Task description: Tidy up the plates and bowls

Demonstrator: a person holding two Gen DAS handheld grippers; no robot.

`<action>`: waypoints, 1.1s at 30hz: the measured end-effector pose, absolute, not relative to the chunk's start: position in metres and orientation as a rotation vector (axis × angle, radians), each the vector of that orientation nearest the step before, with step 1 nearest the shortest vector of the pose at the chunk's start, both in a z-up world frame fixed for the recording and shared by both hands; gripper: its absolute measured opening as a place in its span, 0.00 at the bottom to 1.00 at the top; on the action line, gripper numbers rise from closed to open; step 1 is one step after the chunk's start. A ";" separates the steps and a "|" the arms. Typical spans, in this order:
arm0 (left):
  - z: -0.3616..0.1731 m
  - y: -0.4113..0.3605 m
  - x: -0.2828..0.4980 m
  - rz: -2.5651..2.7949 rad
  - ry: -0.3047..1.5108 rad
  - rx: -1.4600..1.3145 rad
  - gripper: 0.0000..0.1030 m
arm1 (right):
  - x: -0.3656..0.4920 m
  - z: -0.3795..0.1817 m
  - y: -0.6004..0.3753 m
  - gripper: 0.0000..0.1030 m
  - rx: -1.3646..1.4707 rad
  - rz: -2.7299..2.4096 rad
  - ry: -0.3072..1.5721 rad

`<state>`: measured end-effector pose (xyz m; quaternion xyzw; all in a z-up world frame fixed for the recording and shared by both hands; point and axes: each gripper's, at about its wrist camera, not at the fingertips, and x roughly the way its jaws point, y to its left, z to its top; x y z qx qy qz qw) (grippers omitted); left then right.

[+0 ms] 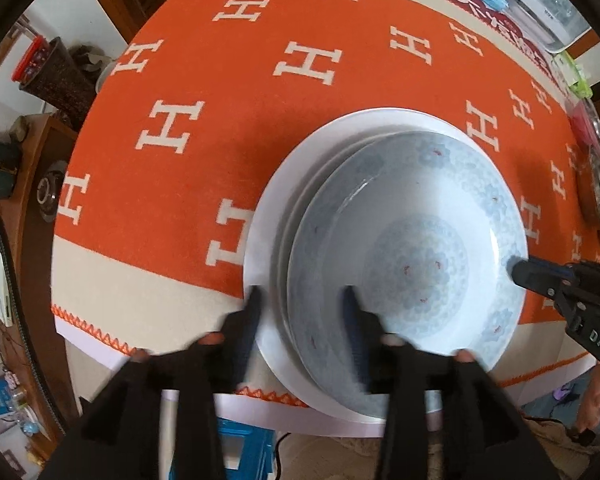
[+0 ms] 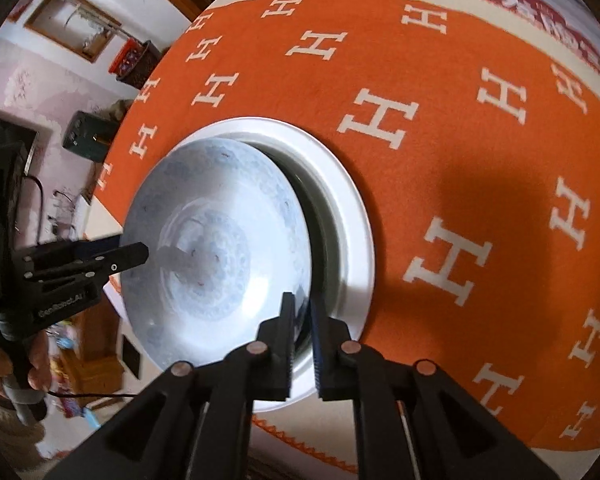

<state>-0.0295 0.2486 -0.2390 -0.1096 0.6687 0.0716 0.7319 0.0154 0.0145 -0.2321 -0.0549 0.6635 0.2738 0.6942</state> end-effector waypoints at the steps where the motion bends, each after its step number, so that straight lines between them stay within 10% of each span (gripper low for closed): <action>1: -0.238 0.247 -0.029 0.162 1.466 -0.232 0.53 | 0.014 -0.230 0.015 0.24 -0.144 0.599 1.469; 8: -0.224 0.239 -0.024 0.158 1.424 -0.224 0.72 | 0.013 -0.216 0.010 0.37 -0.158 0.597 1.393; 33: -0.165 0.133 0.009 -0.053 1.288 -0.249 0.83 | 0.005 -0.182 -0.084 0.37 0.003 0.530 1.308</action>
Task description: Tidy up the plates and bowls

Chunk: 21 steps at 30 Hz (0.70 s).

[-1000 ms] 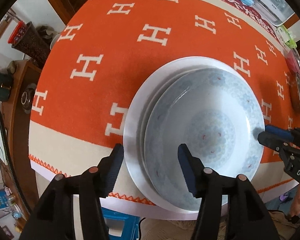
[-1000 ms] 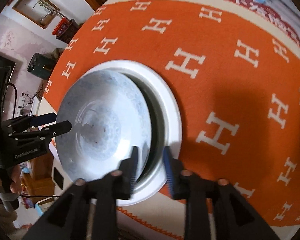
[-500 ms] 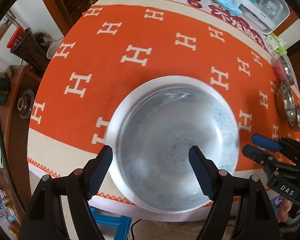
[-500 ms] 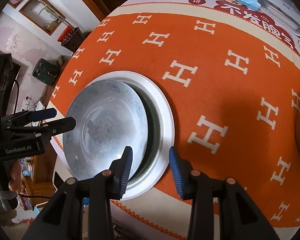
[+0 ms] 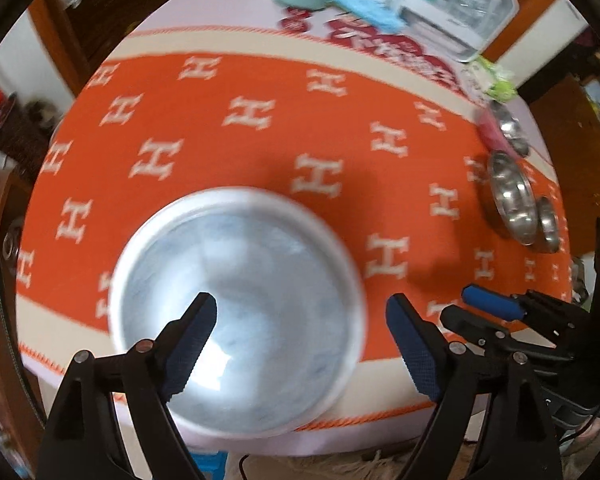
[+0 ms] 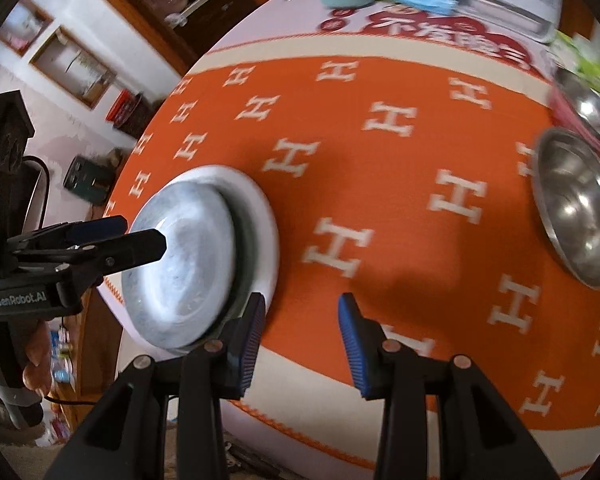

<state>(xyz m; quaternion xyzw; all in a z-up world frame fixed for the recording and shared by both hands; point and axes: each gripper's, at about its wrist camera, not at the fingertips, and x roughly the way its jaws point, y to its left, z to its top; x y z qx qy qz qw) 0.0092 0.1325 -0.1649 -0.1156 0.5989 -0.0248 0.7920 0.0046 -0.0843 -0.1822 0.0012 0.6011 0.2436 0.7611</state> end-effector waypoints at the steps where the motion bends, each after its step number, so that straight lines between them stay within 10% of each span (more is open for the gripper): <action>1: -0.162 0.123 0.014 -0.069 1.278 -0.239 0.83 | 0.006 -0.179 -0.096 0.37 0.017 0.508 1.299; 21: -0.146 -0.069 0.156 -0.389 1.190 -0.070 0.83 | 0.049 -0.147 -0.314 0.37 0.364 0.070 1.156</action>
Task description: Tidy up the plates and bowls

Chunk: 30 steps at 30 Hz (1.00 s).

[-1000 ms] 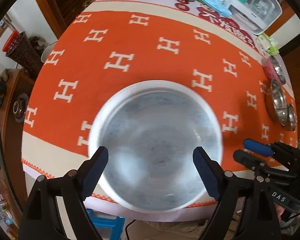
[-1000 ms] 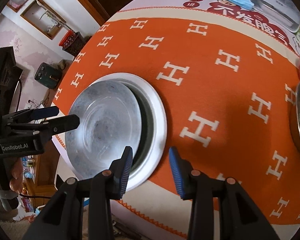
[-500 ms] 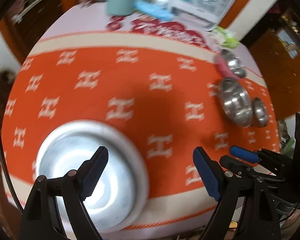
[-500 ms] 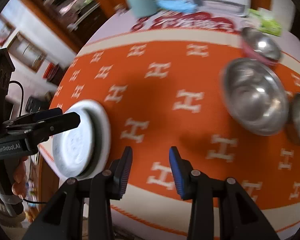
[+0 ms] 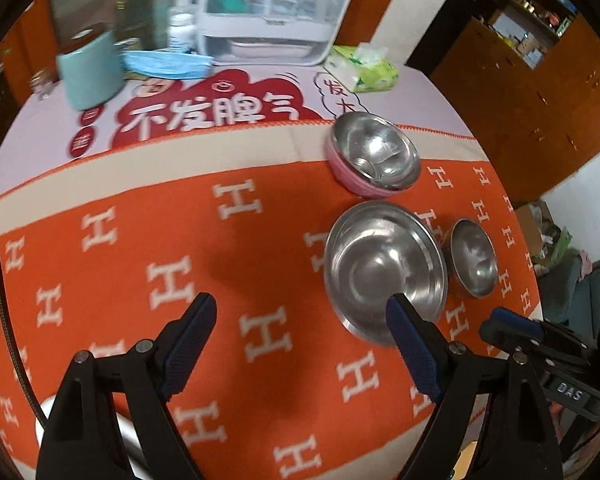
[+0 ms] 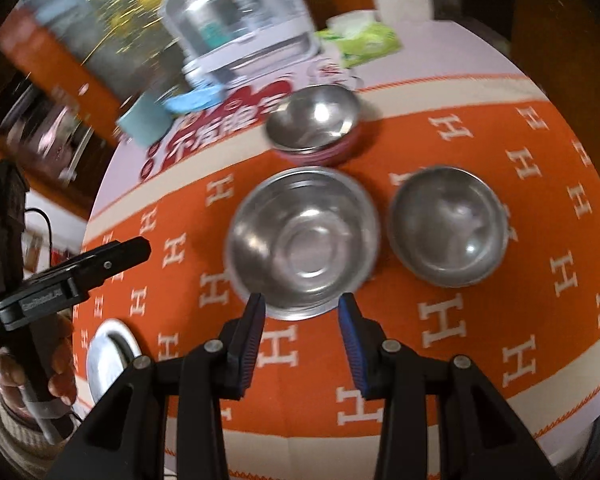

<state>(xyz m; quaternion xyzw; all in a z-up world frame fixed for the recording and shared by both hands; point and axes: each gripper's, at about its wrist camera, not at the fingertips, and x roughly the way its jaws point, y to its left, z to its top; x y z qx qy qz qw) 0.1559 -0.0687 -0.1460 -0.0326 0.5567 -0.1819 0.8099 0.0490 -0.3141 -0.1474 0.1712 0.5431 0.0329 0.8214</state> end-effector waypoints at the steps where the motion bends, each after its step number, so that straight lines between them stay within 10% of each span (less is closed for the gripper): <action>1: -0.152 -0.075 0.164 -0.392 1.204 -0.068 0.83 | 0.051 -0.151 -0.320 0.37 0.386 0.061 1.162; 15: -0.226 -0.122 0.219 -0.466 1.390 -0.050 0.75 | 0.086 -0.214 -0.359 0.37 0.631 -0.020 1.271; 22: -0.242 -0.138 0.220 -0.514 1.443 0.003 0.15 | 0.096 -0.221 -0.356 0.31 0.595 -0.015 1.281; 25: -0.244 -0.142 0.216 -0.491 1.429 0.049 0.10 | 0.097 -0.224 -0.355 0.13 0.582 -0.019 1.299; 30: -0.244 -0.134 0.211 -0.473 1.446 0.003 0.08 | 0.096 -0.225 -0.359 0.10 0.585 -0.007 1.293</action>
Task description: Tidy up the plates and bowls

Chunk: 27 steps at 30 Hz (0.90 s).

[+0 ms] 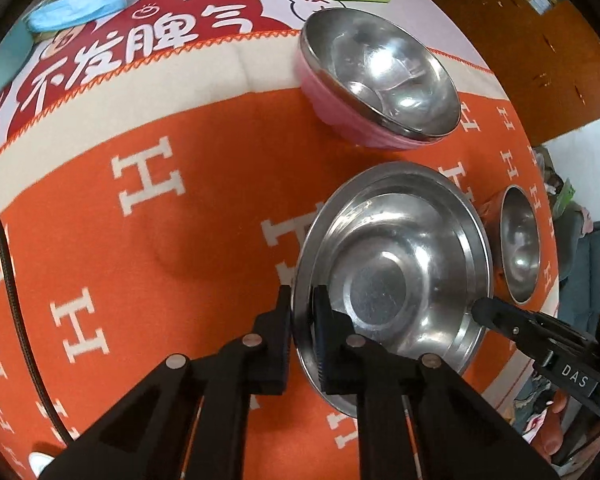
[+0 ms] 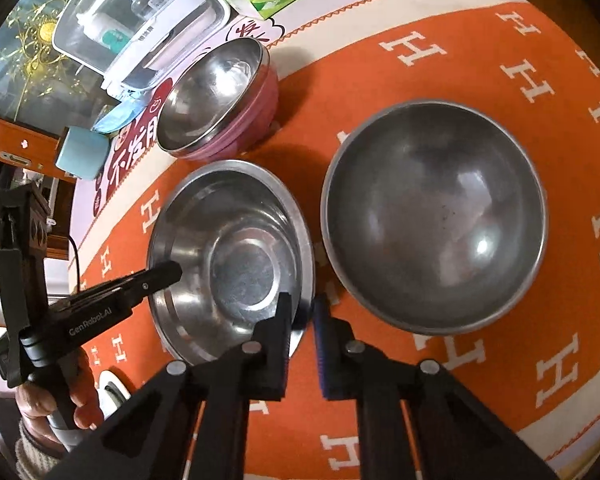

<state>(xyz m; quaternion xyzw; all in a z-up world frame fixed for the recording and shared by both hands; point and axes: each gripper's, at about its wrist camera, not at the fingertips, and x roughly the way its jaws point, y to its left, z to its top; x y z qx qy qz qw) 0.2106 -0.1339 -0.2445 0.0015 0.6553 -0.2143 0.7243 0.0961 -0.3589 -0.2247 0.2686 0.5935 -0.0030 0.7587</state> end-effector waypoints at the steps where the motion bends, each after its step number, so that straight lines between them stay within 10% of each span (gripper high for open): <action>1: -0.242 -0.131 0.208 -0.468 1.445 0.000 0.08 | 0.096 -0.223 -0.358 0.10 0.584 0.000 1.291; 27: -0.175 -0.034 0.073 -0.336 1.311 -0.148 0.08 | 0.032 -0.170 -0.277 0.10 0.342 0.215 1.261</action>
